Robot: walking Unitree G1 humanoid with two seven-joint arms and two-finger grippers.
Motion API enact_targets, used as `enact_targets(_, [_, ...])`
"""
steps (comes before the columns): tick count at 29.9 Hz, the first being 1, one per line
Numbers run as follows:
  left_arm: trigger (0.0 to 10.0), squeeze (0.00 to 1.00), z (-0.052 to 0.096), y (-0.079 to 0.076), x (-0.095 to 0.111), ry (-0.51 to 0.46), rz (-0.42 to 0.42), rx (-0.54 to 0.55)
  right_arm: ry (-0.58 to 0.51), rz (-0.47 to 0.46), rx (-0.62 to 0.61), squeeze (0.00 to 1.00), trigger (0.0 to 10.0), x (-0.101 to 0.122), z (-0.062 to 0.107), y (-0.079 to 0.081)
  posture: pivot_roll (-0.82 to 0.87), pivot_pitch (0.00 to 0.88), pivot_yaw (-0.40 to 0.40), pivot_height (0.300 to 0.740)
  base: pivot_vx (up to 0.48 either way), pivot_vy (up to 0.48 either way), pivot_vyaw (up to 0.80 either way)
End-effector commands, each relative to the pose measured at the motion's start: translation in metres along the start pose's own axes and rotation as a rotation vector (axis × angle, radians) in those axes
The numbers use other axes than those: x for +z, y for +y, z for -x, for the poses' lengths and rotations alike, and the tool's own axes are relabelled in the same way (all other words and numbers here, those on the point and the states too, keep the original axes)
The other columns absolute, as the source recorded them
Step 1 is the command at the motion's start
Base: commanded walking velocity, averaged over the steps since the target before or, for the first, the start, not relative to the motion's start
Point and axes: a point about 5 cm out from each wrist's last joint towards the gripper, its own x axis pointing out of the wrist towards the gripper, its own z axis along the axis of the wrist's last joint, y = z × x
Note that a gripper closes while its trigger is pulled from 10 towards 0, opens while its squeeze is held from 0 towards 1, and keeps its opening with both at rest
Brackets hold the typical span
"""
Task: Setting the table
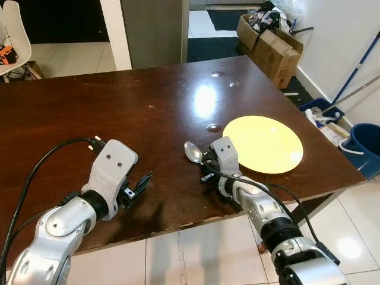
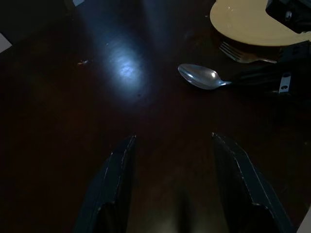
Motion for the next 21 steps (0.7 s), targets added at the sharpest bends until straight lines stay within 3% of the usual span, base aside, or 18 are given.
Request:
enact_targets(1, [10.0, 0.00, -0.002, -0.002, -0.003, 0.015, 0.007, -0.004, 0.163, -0.102, 0.001, 0.00, 0.0, -0.042, 0.006, 0.002, 0.17, 0.126, 0.068, 0.740, 0.000, 0.000, 0.00])
enact_targets(8, [10.0, 0.00, -0.009, -0.005, -0.002, 0.004, 0.018, 0.004, 0.039, -0.154, 0.001, 0.00, 0.0, -0.025, 0.005, 0.000, 0.15, 0.103, 0.069, 0.740, 0.000, 0.000, 0.00])
enact_targets(12, [10.0, 0.00, -0.018, -0.003, -0.005, -0.004, 0.059, 0.088, -0.212, -0.062, -0.007, 0.00, 0.0, 0.014, 0.010, 0.003, 0.13, 0.083, 0.070, 0.740, 0.000, 0.000, 0.00])
enact_targets(13, [10.0, 0.00, -0.020, -0.003, -0.006, -0.005, 0.077, 0.109, -0.262, -0.048, -0.012, 0.00, 4.5, 0.022, 0.013, 0.005, 0.12, 0.075, 0.071, 0.740, 0.000, 0.000, 0.00])
enact_targets(14, [10.0, 0.00, -0.020, -0.003, -0.006, -0.005, 0.077, 0.109, -0.262, -0.048, -0.012, 0.00, 4.5, 0.022, 0.013, 0.005, 0.12, 0.075, 0.071, 0.740, 0.000, 0.000, 0.00])
enact_targets(15, [10.0, 0.00, -0.023, -0.002, -0.007, -0.005, 0.095, 0.127, -0.313, -0.038, -0.016, 0.00, 10.0, 0.031, 0.016, 0.009, 0.11, 0.070, 0.070, 0.740, 0.000, 0.000, 0.00])
enact_targets(16, [10.0, 0.00, -0.028, -0.002, -0.007, -0.009, 0.115, 0.153, -0.392, -0.024, -0.024, 0.00, 10.0, 0.043, 0.024, 0.016, 0.09, 0.057, 0.068, 0.740, 0.000, 0.000, 0.00])
enact_targets(21, [10.0, 0.00, -0.036, -0.003, -0.006, -0.023, 0.125, 0.162, -0.457, -0.014, -0.059, 0.00, 10.0, 0.050, 0.038, 0.026, 0.07, 0.044, 0.066, 0.740, 0.000, 0.000, 0.00])
